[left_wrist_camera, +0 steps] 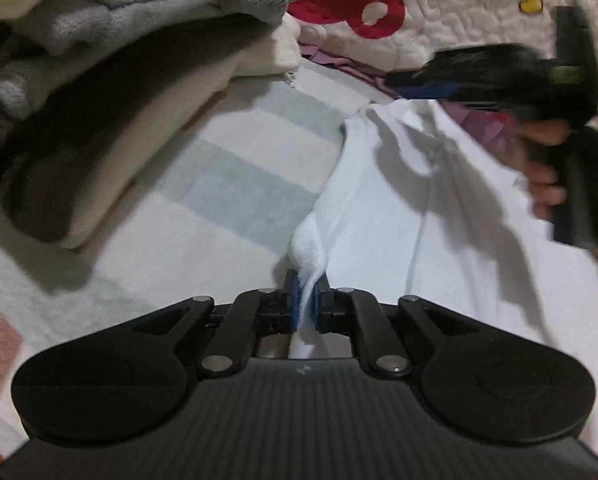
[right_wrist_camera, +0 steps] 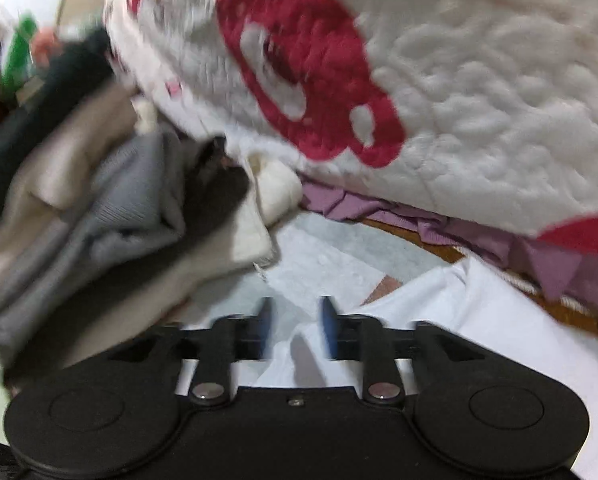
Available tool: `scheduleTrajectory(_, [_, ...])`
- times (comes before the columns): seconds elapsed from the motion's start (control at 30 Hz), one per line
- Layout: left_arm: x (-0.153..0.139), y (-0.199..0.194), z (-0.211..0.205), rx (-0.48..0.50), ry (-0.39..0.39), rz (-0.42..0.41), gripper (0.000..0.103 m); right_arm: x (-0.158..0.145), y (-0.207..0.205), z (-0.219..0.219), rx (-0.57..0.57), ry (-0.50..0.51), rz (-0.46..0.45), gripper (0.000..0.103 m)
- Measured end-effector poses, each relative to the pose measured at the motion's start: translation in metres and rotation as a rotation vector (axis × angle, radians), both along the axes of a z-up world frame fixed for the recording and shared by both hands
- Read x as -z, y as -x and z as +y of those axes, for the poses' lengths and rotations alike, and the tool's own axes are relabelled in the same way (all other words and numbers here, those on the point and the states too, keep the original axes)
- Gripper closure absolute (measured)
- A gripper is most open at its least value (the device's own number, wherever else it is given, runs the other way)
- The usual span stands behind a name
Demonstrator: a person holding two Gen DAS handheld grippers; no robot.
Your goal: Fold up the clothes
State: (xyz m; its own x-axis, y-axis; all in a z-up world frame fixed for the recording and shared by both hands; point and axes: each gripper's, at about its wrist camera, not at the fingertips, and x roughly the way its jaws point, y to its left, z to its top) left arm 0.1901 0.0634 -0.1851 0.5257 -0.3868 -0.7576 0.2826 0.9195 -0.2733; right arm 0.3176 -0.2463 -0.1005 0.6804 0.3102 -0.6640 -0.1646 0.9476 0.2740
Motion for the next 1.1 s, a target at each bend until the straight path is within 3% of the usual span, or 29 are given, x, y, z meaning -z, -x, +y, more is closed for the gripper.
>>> scheduleTrajectory(0.1, [-0.008, 0.009, 0.009, -0.06, -0.105, -0.028, 0.091, -0.007, 0.033, -0.033, 0.027, 0.016, -0.048, 0.055])
scheduleTrajectory(0.23, [-0.025, 0.018, 0.017, -0.028, -0.023, 0.014, 0.087, -0.001, 0.071, -0.109, 0.116, 0.086, -0.032, 0.055])
scheduleTrajectory(0.3, [-0.038, 0.025, 0.005, 0.036, -0.001, 0.001, 0.075, 0.007, 0.092, -0.15, 0.2, 0.136, 0.001, 0.055])
scheduleTrajectory(0.5, [-0.058, 0.036, -0.08, 0.265, 0.07, 0.013, 0.062, 0.021, 0.176, -0.241, 0.387, 0.189, 0.068, 0.055])
scheduleTrajectory(0.57, [-0.058, 0.037, -0.111, 0.324, 0.076, 0.022, 0.062, 0.025, 0.205, -0.269, 0.445, 0.2, 0.088, 0.049])
scheduleTrajectory(0.7, [-0.057, 0.037, -0.167, 0.411, 0.044, 0.01, 0.062, 0.034, 0.265, -0.325, 0.561, 0.222, 0.128, 0.047])
scheduleTrajectory(0.8, [-0.06, 0.034, -0.202, 0.458, 0.021, -0.013, 0.062, 0.034, 0.303, -0.37, 0.674, 0.149, 0.115, 0.047])
scheduleTrajectory(0.9, [-0.064, 0.022, -0.244, 0.503, -0.006, -0.058, 0.059, 0.038, 0.329, -0.409, 0.758, 0.056, 0.1, 0.047])
scheduleTrajectory(0.97, [-0.067, 0.009, -0.275, 0.543, -0.068, -0.137, 0.058, 0.045, 0.337, -0.43, 0.796, 0.01, 0.092, 0.047])
scheduleTrajectory(1.1, [-0.072, -0.022, -0.329, 0.605, -0.177, -0.266, 0.054, 0.065, 0.333, -0.44, 0.789, 0.039, 0.056, 0.046])
